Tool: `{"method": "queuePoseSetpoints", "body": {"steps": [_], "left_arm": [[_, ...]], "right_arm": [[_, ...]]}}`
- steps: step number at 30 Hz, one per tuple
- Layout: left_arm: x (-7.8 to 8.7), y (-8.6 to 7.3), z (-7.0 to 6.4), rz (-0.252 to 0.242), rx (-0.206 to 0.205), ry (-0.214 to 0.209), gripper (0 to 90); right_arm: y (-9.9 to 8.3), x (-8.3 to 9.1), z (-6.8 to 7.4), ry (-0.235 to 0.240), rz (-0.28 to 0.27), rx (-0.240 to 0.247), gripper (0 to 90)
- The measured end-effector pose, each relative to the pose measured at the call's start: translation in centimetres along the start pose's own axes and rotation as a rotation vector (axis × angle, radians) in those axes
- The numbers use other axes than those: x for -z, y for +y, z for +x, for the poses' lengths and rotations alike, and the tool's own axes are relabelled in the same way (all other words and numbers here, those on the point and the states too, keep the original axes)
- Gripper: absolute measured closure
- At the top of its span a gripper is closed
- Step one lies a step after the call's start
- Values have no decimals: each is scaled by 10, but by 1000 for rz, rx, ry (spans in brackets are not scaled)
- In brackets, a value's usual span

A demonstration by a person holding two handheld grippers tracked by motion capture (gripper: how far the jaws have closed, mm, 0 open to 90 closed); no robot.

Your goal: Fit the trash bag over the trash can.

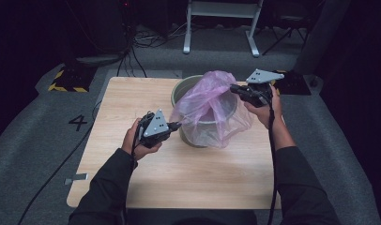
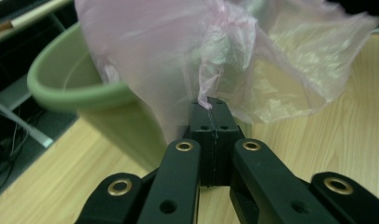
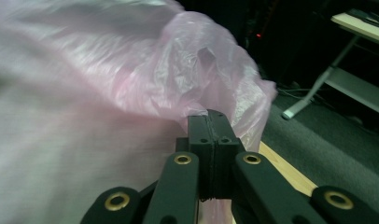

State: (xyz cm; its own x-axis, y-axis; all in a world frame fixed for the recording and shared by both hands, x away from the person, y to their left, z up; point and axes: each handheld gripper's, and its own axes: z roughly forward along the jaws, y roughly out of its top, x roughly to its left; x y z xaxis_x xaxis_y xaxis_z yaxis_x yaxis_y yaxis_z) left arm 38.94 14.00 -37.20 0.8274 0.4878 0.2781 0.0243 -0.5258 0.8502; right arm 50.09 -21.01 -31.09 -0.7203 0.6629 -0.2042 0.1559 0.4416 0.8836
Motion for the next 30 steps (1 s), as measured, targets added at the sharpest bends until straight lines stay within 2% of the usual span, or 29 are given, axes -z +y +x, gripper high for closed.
{"method": "queuePoseSetpoints", "body": {"steps": [4, 6, 9, 14, 18, 24, 25, 26, 28, 30], "left_arm": [[1, -10, 4, 29, 12, -1, 900], [2, -16, 6, 43, 21, -5, 900], [2, -22, 9, 58, 31, -4, 900], [2, -30, 13, 87, 41, 1, 900], [4, -35, 15, 89, 52, 5, 900], [7, -40, 17, 78, 83, 23, 900], [7, -40, 17, 56, 97, 29, 861], [9, -39, 17, 48, 112, 36, 722], [14, -36, 16, 22, 136, 24, 512], [21, -32, 14, -22, 157, 41, 357]], "right_arm": [[-2, -6, -8, -33, 5, -38, 900], [-2, -11, -12, -63, 22, -31, 900], [-3, -17, -17, -76, 31, -56, 899], [-5, -25, -25, -77, 28, -88, 899], [-8, -33, -29, -87, 46, -90, 899], [-12, -39, -30, -72, 44, -112, 899], [-12, -39, -30, -75, 45, -109, 899], [-12, -39, -29, -77, 44, -109, 899], [-12, -38, -29, -75, 35, -110, 899], [-12, -36, -29, -75, 29, -111, 899]]}}
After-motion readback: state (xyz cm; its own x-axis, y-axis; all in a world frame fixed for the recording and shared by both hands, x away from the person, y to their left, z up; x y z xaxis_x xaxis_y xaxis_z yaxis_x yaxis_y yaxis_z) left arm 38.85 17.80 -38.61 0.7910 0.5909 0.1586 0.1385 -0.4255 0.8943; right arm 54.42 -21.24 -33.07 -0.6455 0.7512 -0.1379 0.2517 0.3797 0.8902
